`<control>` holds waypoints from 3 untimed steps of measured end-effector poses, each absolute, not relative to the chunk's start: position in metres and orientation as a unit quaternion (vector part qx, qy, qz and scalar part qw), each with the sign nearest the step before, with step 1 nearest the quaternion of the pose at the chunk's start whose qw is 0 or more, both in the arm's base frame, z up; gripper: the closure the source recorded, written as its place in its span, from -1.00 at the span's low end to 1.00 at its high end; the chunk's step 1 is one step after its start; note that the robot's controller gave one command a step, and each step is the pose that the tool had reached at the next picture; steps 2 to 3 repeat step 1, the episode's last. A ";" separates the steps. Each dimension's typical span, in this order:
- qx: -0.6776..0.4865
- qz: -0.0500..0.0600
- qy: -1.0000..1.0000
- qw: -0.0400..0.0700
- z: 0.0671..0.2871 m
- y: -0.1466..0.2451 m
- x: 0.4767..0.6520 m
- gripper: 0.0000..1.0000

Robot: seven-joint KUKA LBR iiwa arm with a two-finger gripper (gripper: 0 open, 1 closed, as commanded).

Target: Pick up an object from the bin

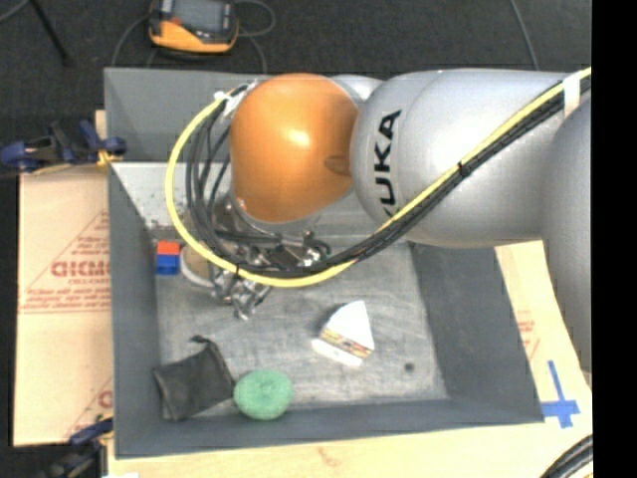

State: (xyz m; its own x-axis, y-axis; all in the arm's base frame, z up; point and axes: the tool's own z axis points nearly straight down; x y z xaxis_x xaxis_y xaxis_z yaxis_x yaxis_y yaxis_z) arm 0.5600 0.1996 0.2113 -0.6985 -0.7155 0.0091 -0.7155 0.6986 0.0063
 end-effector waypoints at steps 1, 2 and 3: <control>0.287 -0.001 -0.958 -0.009 0.204 0.204 0.587 1.00; 0.287 -0.001 -0.958 -0.009 0.204 0.204 0.587 1.00; 0.287 -0.001 -0.958 -0.009 0.204 0.204 0.587 1.00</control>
Offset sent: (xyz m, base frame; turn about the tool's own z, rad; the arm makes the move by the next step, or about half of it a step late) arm 0.0266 -0.0055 -0.1413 0.2344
